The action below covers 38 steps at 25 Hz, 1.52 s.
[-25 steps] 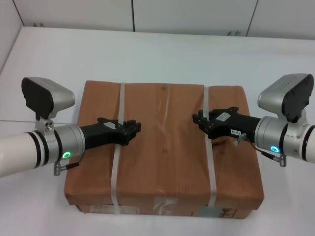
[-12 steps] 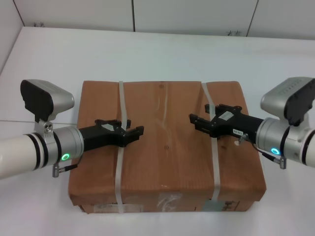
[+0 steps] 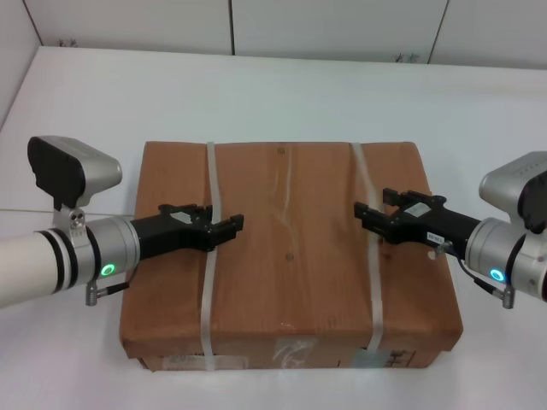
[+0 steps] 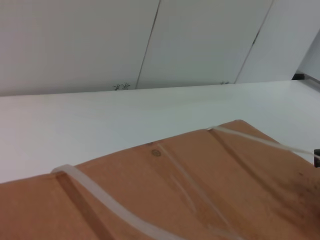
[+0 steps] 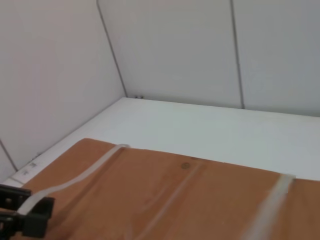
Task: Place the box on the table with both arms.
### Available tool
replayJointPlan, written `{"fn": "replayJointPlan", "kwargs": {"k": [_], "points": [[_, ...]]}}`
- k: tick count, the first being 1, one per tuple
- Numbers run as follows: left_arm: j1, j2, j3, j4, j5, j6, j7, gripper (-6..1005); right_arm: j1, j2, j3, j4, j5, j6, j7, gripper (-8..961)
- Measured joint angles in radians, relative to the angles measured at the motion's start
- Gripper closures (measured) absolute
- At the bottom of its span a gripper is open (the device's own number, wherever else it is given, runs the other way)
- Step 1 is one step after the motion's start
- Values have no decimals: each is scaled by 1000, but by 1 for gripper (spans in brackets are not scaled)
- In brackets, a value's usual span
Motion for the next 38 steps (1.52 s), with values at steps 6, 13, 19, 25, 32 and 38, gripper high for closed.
{"fn": "replayJointPlan", "kwargs": {"k": [6, 13, 19, 25, 32, 38], "points": [[2, 1, 1, 5, 0, 1, 10, 417, -15, 0, 29, -16, 0, 2, -2, 304], [38, 3, -3, 66, -17, 9, 21, 379, -64, 0, 99, -64, -1, -99, -18, 277], [81, 8, -16, 137, -41, 4, 62, 377, -89, 0, 141, -91, -1, -140, -31, 277], [82, 9, -28, 139, -30, -26, 89, 375, -90, 0, 142, -97, -2, -153, -46, 277], [94, 8, -29, 152, -37, 121, 128, 374, -127, 0, 130, -104, -10, -310, -162, 277], [99, 54, -21, 172, -30, 464, 97, 373, -145, -6, 25, -265, -90, -649, -113, 277]]}}
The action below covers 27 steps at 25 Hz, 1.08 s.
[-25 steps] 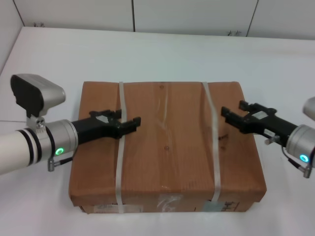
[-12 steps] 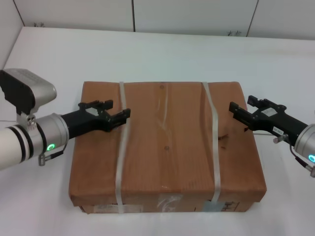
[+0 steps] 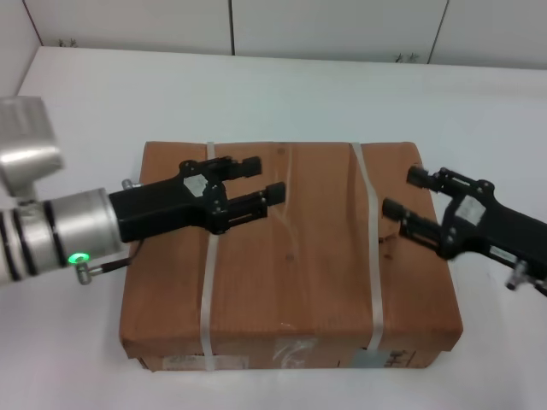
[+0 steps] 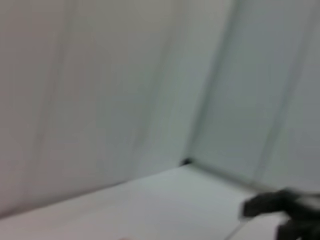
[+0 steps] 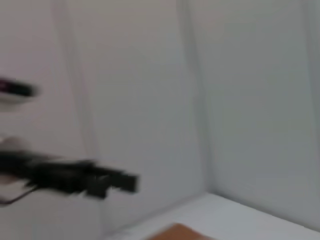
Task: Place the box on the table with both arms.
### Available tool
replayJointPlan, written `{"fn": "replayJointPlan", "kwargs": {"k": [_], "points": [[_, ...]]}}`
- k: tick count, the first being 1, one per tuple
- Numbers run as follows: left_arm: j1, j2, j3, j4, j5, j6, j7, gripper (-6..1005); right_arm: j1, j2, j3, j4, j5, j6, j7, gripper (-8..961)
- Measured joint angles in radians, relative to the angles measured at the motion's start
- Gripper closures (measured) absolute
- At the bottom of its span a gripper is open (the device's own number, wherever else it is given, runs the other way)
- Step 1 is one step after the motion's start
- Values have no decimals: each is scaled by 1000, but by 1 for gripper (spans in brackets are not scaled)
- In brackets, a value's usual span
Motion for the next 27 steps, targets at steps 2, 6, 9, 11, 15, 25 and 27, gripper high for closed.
{"fn": "replayJointPlan", "kwargs": {"k": [2, 6, 9, 11, 15, 25, 27], "points": [[-5, 28, 2, -3, 1, 117, -16, 373, 0, -1, -64, -65, -16, -105, 32, 277], [-8, 67, 3, -3, 27, 268, -5, 373, 8, -4, -166, -153, -23, -235, 89, 277], [-8, 76, 4, 0, 69, 294, 34, 374, 11, -4, -188, -180, -21, -292, 102, 277], [-8, 75, 3, 1, 87, 295, 55, 374, 14, -5, -190, -184, -20, -319, 108, 277], [-8, 71, 2, -1, 96, 295, 66, 373, 21, -6, -192, -189, -21, -336, 122, 277], [-4, 63, -4, -5, 96, 284, 68, 374, 24, -1, -188, -194, -16, -325, 119, 277], [-2, 61, -6, -5, 96, 277, 69, 374, 24, 0, -185, -193, -15, -314, 115, 277]]}}
